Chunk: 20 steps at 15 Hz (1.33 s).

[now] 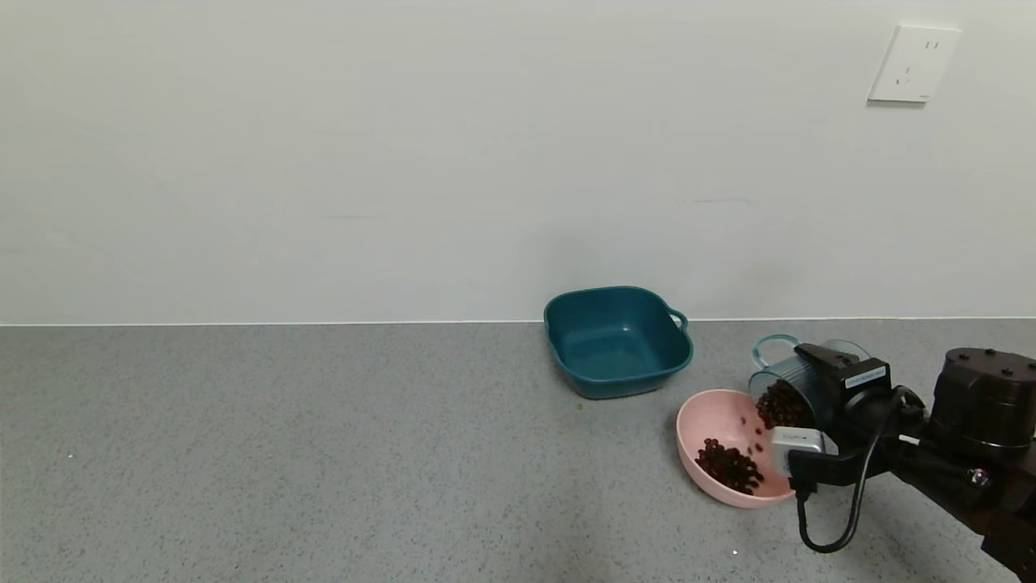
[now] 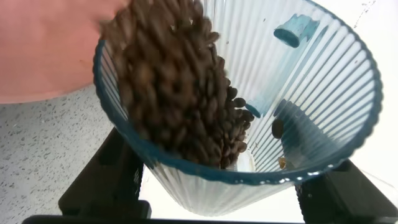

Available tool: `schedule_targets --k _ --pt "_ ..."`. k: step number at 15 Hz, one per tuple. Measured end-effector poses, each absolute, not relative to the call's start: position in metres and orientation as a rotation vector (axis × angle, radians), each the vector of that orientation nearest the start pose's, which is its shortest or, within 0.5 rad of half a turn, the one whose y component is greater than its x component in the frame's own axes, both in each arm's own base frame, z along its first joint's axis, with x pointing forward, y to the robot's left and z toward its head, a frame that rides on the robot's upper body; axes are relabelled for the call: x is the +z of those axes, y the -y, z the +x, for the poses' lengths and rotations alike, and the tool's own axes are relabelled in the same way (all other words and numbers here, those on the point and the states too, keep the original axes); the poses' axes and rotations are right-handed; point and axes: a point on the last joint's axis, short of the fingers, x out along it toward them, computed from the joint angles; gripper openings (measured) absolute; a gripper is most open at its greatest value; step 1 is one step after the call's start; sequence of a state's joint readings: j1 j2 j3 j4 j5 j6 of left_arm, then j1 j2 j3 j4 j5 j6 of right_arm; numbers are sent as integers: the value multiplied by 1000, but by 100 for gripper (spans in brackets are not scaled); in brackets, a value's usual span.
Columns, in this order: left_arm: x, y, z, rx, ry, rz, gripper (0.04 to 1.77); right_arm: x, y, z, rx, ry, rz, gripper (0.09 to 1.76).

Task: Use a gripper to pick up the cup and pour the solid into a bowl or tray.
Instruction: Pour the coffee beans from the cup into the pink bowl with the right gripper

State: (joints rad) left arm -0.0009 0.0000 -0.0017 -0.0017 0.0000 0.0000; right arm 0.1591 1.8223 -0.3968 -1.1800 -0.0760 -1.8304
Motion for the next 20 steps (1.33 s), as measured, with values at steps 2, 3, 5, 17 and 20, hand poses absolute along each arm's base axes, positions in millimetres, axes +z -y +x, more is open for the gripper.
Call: schedule_targets --k 2,3,5,17,20 --pt "76 0 -23 -1 3 0 175 104 -42 271 283 -95 -1856 136" --pt "76 0 -23 -1 3 0 175 104 -42 271 283 -94 -1864 136" --pt "76 0 -23 -1 3 0 175 104 -42 271 282 -96 -1869 136" --pt "76 0 -23 -1 3 0 175 104 -48 268 261 -115 -1924 136" --pt "76 0 -23 -1 3 0 175 103 -51 266 266 -115 -1932 136"
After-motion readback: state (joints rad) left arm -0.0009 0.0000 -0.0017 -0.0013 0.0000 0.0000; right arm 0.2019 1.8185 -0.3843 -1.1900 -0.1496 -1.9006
